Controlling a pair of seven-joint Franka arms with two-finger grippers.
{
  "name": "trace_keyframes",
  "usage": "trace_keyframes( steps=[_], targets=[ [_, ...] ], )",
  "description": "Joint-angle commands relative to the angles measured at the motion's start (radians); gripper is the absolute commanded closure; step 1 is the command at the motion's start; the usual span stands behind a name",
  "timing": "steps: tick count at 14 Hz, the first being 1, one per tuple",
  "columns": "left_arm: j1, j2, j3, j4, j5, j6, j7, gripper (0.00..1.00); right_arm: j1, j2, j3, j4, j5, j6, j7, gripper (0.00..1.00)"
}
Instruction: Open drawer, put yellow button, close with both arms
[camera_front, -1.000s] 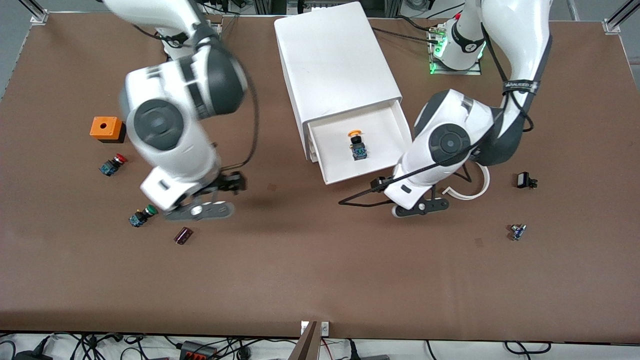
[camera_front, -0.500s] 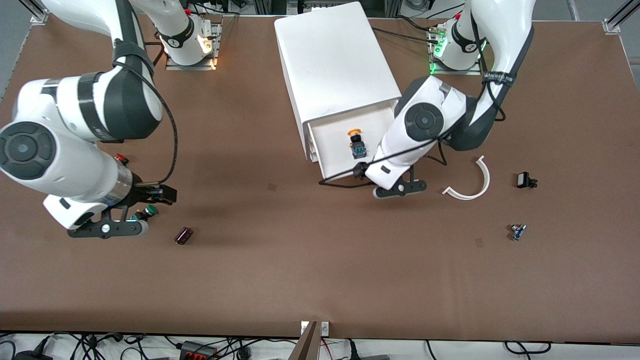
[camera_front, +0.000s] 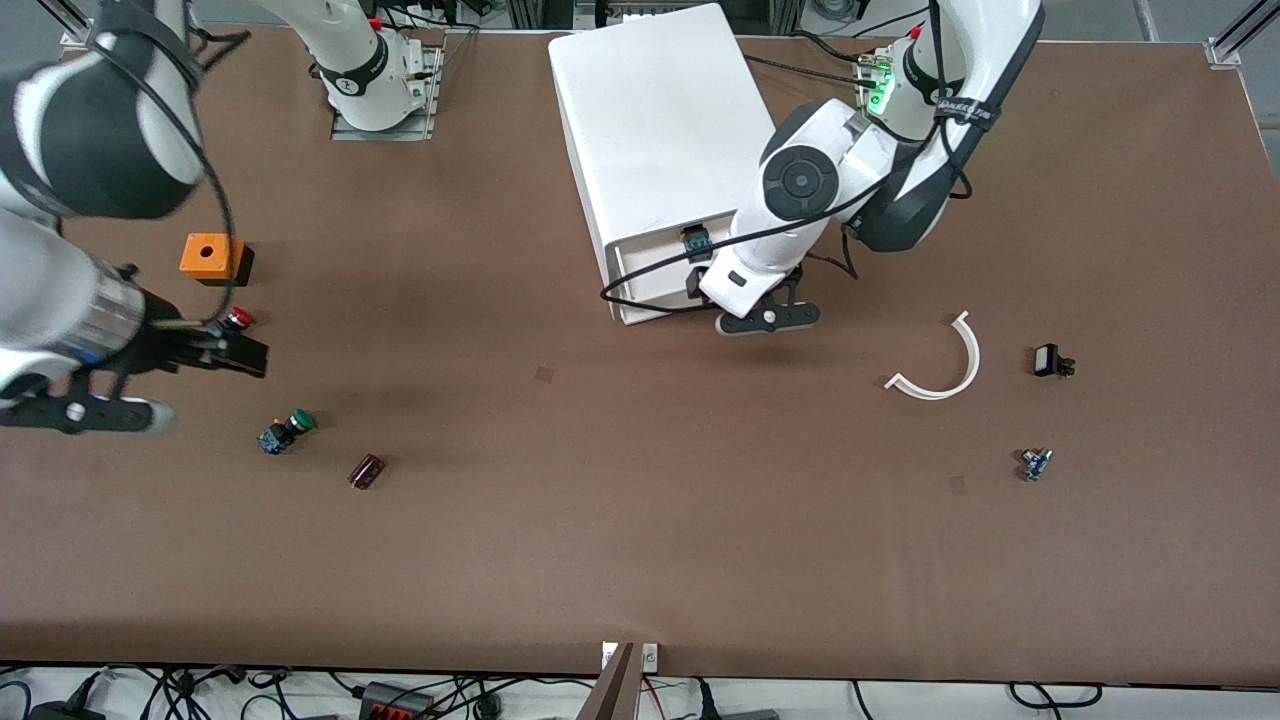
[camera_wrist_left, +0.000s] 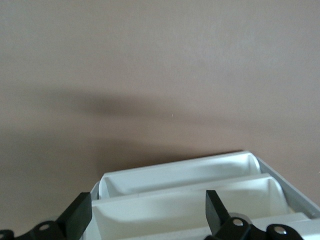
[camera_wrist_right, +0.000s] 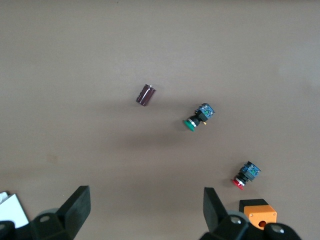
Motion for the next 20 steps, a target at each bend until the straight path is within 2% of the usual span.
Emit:
trace_keyframes(
  steps=[1,4,5,7,9,12,14,17,20],
  targets=[
    [0.016,-0.035,-0.034,-0.060,-0.012,0.014,-0.006,0.00,-0.129,-0.112,0.121,-0.110,-0.005,0.022,-0.021,0.00],
    [0.018,-0.035,-0.060,-0.064,-0.012,0.013,-0.052,0.00,-0.275,-0.177,0.236,-0.168,-0.043,0.037,-0.056,0.00],
    [0.019,-0.035,-0.085,-0.067,-0.012,0.004,-0.104,0.00,-0.295,-0.192,0.244,-0.184,-0.060,0.040,-0.080,0.00],
    [0.032,-0.040,-0.118,-0.086,-0.012,0.004,-0.138,0.00,-0.306,-0.209,0.240,-0.196,-0.066,0.057,-0.123,0.00],
    [0.033,-0.044,-0.122,-0.086,-0.012,0.002,-0.140,0.00,-0.321,-0.233,0.240,-0.237,-0.067,0.065,-0.136,0.00],
    [0.054,-0.050,-0.122,-0.081,-0.012,-0.002,-0.126,0.00,-0.324,-0.328,0.240,-0.398,-0.080,0.153,-0.168,0.00],
    [0.078,-0.064,-0.120,-0.070,-0.011,-0.004,-0.088,0.00,-0.324,-0.346,0.238,-0.419,-0.083,0.146,-0.170,0.00],
    [0.168,-0.081,-0.119,-0.025,0.000,-0.071,0.024,0.00,-0.324,-0.355,0.238,-0.428,-0.083,0.103,-0.170,0.00],
    [0.293,-0.081,-0.109,0.035,0.005,-0.177,0.162,0.00,-0.324,-0.411,0.238,-0.504,-0.083,0.117,-0.159,0.00]
  ],
)
